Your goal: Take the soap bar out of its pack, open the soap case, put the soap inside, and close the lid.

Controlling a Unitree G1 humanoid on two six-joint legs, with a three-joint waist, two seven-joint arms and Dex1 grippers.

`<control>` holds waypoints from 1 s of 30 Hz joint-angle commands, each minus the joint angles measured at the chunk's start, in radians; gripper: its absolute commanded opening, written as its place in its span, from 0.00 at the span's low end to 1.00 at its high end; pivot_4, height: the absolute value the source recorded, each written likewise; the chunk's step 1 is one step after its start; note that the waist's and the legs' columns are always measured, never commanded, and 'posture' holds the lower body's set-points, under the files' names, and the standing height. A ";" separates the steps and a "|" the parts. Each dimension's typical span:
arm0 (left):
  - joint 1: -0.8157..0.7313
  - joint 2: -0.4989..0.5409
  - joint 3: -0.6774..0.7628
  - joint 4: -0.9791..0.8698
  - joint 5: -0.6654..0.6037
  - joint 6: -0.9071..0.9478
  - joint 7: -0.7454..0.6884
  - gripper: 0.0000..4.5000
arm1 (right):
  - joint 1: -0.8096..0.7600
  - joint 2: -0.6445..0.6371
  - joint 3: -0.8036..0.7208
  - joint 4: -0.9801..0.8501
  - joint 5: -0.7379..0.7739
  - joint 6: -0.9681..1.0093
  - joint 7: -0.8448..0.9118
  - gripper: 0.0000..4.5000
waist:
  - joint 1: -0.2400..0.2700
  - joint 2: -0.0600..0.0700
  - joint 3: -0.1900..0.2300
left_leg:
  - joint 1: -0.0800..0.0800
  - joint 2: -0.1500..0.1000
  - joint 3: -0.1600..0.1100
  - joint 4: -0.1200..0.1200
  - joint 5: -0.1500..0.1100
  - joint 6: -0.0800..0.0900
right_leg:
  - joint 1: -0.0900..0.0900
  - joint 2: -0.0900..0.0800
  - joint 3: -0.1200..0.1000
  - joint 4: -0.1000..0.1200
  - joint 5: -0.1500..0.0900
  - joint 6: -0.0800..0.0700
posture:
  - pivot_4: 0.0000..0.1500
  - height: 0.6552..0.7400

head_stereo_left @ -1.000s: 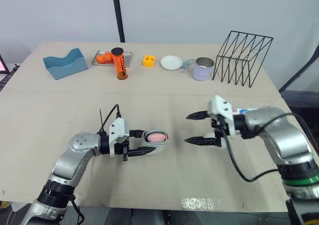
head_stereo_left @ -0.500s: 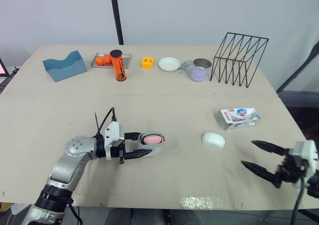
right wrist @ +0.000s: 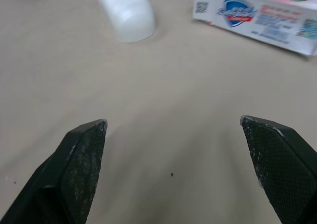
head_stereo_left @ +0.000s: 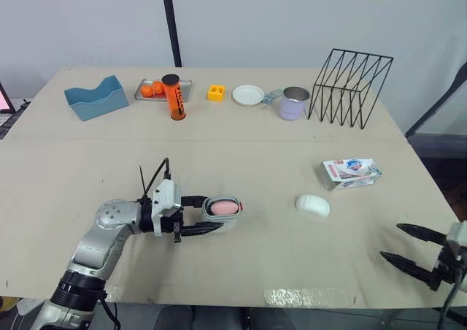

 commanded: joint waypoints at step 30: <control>-0.027 -0.041 -0.047 0.043 0.058 -0.129 -0.027 0.45 | -0.652 -0.222 0.680 -0.479 -0.172 0.797 -0.228 0.99 | 0.002 0.000 0.000 | -0.003 -0.001 -0.002 0.001 0.000 0.001 | -0.001 -0.001 -0.001 -0.002 0.003 -0.004 | 1.00 1.00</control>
